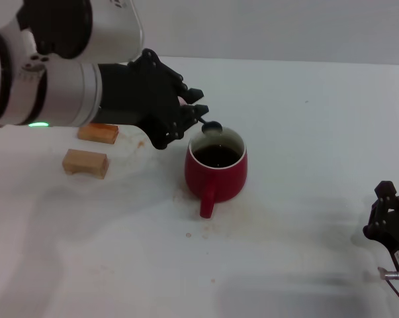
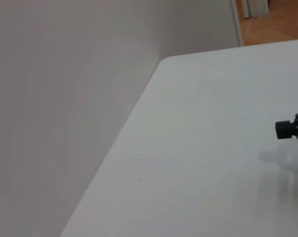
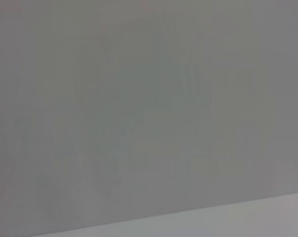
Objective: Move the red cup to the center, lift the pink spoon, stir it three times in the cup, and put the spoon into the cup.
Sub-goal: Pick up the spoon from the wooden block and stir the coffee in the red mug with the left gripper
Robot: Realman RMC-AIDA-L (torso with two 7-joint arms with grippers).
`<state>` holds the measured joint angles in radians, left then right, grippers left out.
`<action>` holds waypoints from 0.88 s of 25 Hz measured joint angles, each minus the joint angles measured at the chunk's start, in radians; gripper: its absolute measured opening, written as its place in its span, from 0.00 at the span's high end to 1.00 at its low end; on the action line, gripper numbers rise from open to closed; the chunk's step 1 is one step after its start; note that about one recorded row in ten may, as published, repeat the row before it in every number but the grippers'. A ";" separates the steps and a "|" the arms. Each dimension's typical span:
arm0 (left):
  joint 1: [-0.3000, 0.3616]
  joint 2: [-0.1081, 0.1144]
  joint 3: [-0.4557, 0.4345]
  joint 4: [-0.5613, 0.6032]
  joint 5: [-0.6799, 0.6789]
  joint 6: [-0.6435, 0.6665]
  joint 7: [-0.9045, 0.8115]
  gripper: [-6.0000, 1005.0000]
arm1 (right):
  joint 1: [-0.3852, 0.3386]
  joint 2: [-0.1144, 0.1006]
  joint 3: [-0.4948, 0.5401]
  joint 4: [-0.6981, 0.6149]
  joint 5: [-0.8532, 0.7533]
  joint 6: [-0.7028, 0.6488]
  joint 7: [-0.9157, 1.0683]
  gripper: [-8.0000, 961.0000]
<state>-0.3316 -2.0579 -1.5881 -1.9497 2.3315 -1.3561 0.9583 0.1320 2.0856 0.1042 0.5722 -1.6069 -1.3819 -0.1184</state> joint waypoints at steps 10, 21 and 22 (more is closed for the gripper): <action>-0.050 -0.001 0.035 0.156 0.005 0.066 0.034 0.85 | 0.000 -0.001 0.000 0.000 0.001 -0.013 0.000 0.99; -0.132 -0.001 0.037 0.346 0.009 0.144 0.066 0.86 | -0.009 -0.001 -0.007 0.000 0.001 -0.022 0.000 0.99; -0.141 -0.001 0.038 0.362 0.009 0.151 0.067 0.86 | -0.009 -0.001 -0.008 0.000 0.001 -0.022 0.000 0.99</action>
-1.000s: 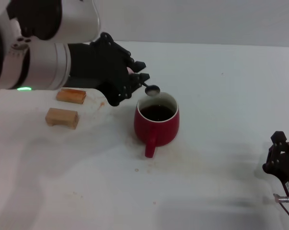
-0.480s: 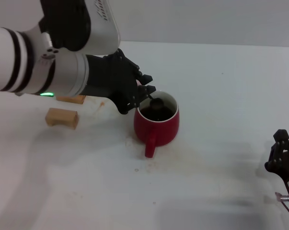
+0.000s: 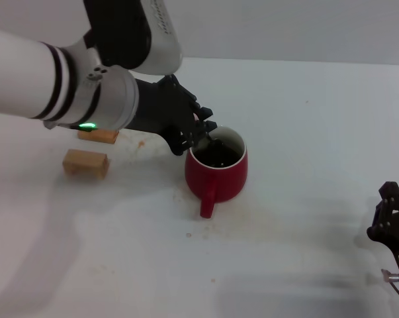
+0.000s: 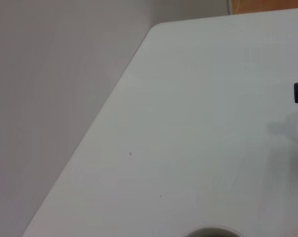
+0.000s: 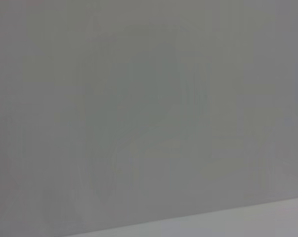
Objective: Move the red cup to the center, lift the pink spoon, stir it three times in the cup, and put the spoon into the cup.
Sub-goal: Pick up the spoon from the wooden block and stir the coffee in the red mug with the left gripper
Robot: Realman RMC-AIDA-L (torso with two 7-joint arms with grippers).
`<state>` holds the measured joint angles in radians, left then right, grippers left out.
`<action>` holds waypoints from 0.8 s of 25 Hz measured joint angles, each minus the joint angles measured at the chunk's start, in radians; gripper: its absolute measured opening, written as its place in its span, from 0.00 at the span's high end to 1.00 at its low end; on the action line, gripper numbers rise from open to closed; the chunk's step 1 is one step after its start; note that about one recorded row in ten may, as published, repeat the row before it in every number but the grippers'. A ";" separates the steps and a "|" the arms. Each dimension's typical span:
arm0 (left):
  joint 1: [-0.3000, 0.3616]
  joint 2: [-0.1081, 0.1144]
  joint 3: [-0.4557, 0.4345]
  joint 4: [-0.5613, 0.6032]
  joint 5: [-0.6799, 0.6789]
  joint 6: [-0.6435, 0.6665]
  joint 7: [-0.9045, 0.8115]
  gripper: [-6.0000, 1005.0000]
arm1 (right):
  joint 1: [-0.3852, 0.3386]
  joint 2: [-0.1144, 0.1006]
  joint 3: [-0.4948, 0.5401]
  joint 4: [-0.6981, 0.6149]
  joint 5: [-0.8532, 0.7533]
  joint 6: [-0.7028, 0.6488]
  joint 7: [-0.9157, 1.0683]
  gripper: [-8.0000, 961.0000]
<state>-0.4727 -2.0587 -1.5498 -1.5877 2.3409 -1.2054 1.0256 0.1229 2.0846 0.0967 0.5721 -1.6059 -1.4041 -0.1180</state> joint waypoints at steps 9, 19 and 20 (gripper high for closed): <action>-0.045 -0.005 0.055 0.079 -0.008 0.035 0.011 0.86 | -0.002 -0.001 -0.002 -0.003 0.000 0.000 0.000 0.99; 0.044 -0.005 0.100 -0.048 -0.005 0.005 -0.014 0.86 | -0.003 -0.002 -0.003 -0.008 -0.001 0.000 0.000 0.99; 0.050 -0.004 0.097 -0.053 -0.002 0.004 -0.014 0.85 | -0.003 -0.002 -0.003 -0.009 -0.002 0.000 0.000 0.99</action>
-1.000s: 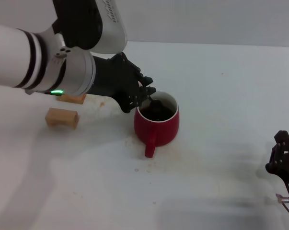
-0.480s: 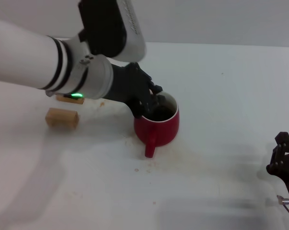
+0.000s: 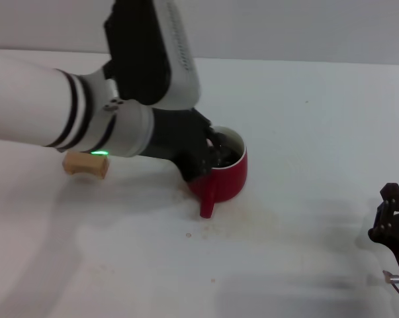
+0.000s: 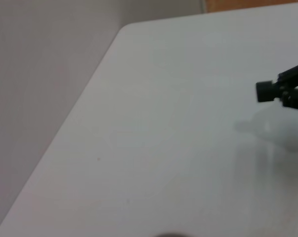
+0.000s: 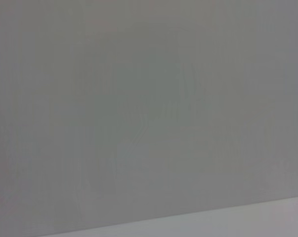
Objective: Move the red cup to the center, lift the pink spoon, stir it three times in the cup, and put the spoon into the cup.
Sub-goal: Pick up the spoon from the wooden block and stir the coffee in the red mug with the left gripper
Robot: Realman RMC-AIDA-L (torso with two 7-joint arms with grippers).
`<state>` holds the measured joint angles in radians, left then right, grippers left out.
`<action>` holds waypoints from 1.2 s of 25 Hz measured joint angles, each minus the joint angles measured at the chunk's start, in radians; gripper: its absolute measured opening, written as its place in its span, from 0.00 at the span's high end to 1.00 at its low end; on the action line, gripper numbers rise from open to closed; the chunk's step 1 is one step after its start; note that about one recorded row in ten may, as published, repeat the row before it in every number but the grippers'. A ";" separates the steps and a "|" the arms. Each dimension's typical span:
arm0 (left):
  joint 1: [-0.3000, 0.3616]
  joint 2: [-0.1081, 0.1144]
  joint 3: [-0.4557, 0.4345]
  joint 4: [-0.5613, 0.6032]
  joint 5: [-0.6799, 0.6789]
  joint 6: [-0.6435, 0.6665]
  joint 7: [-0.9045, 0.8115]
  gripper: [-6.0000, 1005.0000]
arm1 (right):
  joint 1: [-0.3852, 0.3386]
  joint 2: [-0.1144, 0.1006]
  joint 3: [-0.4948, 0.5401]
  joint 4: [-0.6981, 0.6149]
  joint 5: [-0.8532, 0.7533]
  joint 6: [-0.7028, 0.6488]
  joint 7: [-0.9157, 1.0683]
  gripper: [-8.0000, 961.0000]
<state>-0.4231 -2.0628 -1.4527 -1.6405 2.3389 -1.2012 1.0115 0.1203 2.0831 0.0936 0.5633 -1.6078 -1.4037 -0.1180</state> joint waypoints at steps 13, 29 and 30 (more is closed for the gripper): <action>-0.048 -0.002 -0.050 0.077 0.058 0.054 -0.010 0.85 | -0.001 0.001 -0.001 -0.002 -0.006 0.004 0.000 0.99; 0.017 0.001 0.031 -0.010 -0.028 0.022 -0.023 0.86 | 0.001 0.001 -0.003 -0.005 -0.003 0.006 0.000 0.99; 0.029 0.001 0.023 -0.021 -0.026 0.018 -0.024 0.86 | 0.003 0.000 -0.003 -0.007 -0.003 0.007 0.000 0.99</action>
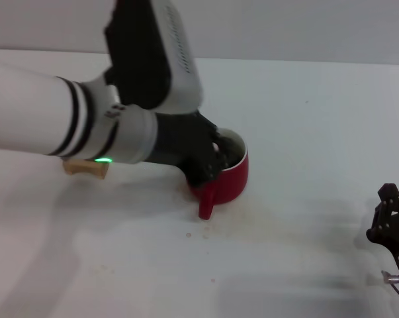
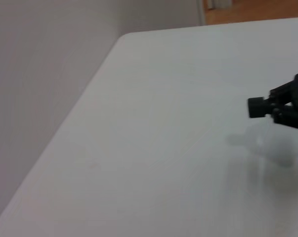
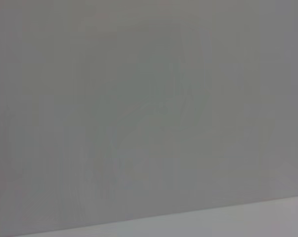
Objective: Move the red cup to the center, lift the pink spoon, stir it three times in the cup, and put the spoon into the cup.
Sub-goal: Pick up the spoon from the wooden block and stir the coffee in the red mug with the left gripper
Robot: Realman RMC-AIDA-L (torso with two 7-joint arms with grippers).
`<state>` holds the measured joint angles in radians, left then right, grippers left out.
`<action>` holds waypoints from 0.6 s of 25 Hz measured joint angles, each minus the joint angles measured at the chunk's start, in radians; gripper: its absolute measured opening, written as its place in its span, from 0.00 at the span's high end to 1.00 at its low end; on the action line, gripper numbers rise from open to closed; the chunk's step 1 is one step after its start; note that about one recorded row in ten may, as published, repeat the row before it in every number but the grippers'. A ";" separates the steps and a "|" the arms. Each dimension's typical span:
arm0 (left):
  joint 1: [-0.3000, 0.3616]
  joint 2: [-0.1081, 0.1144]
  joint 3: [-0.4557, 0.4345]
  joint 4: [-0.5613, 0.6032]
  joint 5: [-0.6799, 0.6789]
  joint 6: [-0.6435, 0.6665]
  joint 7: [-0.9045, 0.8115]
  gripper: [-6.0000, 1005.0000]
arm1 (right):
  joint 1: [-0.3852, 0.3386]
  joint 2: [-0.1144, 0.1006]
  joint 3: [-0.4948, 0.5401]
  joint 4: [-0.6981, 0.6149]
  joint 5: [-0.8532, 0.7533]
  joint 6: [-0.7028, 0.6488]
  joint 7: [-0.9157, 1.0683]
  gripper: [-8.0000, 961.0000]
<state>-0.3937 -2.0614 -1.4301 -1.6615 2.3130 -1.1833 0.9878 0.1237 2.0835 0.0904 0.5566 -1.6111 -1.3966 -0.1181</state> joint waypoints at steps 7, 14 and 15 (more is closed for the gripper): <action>0.008 0.001 -0.074 0.003 0.003 0.003 0.000 0.86 | 0.004 0.000 0.000 -0.004 -0.003 0.002 0.000 0.99; -0.069 -0.003 -0.067 0.077 -0.005 0.055 0.002 0.86 | -0.006 0.000 -0.004 -0.007 -0.004 0.001 0.000 0.99; -0.077 -0.004 -0.059 0.082 -0.006 0.062 0.002 0.86 | -0.006 0.000 -0.007 -0.007 -0.004 0.000 0.000 0.99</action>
<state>-0.4712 -2.0652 -1.4896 -1.5792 2.3066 -1.1216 0.9898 0.1175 2.0830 0.0831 0.5492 -1.6148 -1.3969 -0.1181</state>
